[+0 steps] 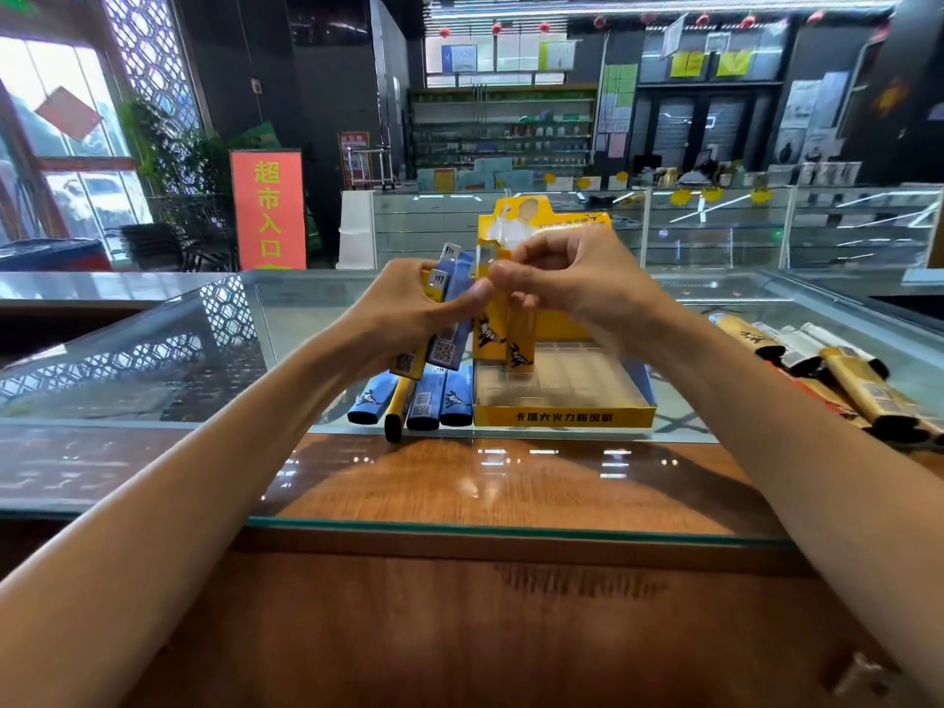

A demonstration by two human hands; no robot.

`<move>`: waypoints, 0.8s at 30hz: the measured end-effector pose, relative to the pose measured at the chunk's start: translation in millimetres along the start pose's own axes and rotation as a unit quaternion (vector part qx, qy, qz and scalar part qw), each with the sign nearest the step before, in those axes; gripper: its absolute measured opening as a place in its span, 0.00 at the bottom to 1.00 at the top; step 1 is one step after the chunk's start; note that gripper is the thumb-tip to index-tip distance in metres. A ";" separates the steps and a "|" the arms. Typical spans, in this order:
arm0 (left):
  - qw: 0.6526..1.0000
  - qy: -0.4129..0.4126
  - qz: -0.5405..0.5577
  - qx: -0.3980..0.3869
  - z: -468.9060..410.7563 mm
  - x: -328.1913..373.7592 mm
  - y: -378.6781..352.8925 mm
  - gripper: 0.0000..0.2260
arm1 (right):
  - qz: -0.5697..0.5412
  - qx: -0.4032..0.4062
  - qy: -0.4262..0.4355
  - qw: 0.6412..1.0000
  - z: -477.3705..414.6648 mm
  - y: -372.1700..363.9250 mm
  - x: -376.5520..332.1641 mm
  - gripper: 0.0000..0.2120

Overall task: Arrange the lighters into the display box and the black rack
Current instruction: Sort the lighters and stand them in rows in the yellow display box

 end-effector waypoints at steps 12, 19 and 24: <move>0.976 0.172 0.135 0.010 7.3 -27.6 15.8 0.13 | 0.263 0.054 0.017 0.963 -1.2 24.8 4.0 0.13; 0.973 0.185 0.140 0.005 5.6 -32.5 18.5 0.12 | 0.312 0.062 0.034 0.947 0.4 21.9 -1.0 0.12; 0.978 0.180 0.109 -0.005 6.9 -30.3 19.8 0.14 | 0.308 0.056 0.031 0.949 3.5 18.5 -5.4 0.12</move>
Point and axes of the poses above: each hand's wrist, its own z-axis away from the middle knuckle, its own y-axis out of the back of the hand, x = y × z, the point moved 5 cm from there along -z, towards the middle knuckle, and after that the axes turned 1 degree about z, right-handed, at the moved point
